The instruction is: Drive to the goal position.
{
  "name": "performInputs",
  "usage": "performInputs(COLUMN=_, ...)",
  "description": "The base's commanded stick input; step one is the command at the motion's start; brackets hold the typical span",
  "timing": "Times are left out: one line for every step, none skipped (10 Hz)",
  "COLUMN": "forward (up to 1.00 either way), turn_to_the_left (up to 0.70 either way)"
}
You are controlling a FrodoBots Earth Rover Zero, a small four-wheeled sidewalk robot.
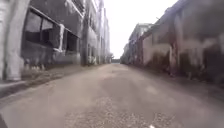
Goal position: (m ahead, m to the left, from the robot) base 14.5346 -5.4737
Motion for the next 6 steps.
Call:
performInputs(forward=0.5, turn_to_the_left=0.0)
performInputs(forward=0.5, turn_to_the_left=0.0)
performInputs(forward=0.5, turn_to_the_left=0.0)
performInputs(forward=0.5, turn_to_the_left=0.0)
performInputs(forward=0.5, turn_to_the_left=0.0)
performInputs(forward=0.5, turn_to_the_left=0.0)
